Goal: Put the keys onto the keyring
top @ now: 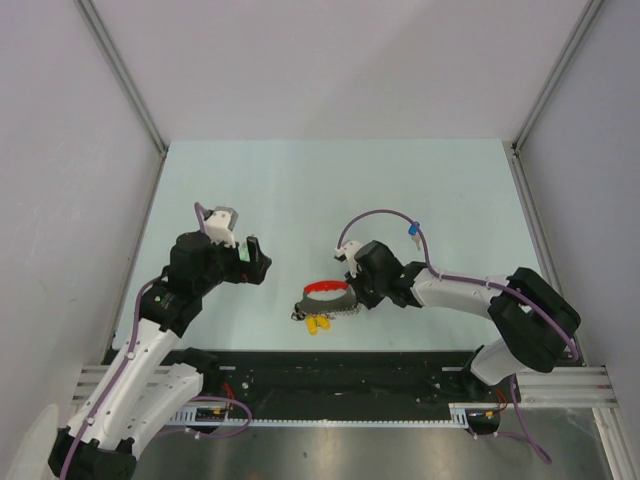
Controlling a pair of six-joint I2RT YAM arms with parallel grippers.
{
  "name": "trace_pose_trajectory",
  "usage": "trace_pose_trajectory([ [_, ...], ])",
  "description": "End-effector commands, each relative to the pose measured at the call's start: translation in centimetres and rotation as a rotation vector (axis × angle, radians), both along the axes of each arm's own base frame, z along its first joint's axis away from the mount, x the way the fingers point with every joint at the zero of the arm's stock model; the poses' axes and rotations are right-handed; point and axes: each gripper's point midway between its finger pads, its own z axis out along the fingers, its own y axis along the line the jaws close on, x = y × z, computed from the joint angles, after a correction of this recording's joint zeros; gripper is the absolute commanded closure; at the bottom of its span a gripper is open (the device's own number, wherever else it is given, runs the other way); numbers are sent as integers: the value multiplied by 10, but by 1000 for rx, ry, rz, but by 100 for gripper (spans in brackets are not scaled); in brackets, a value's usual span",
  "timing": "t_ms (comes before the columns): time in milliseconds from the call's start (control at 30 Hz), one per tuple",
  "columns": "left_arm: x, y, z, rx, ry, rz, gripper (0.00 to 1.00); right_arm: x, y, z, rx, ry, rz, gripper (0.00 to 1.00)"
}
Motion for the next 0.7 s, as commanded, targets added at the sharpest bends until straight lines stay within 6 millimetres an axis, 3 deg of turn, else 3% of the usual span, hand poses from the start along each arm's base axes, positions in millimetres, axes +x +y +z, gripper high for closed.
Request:
trace_pose_trajectory([
  [0,1,-5,4,19,-38,-68,0,15,13,36,60,-94,13,96],
  [133,-4,-19,10,-17,-52,-150,0,24,23,74,158,-194,8,100],
  [333,-10,-41,34,-91,-124,-278,0,37,40,157,366,-417,53,100],
  [500,-12,-63,75,-166,-216,-387,0,33,47,234,557,-608,111,100],
  [567,-13,-69,85,-149,-244,-409,0,33,49,256,620,-654,111,100],
  [667,-12,-80,98,-126,-263,-437,0,28,48,272,682,-662,124,100],
])
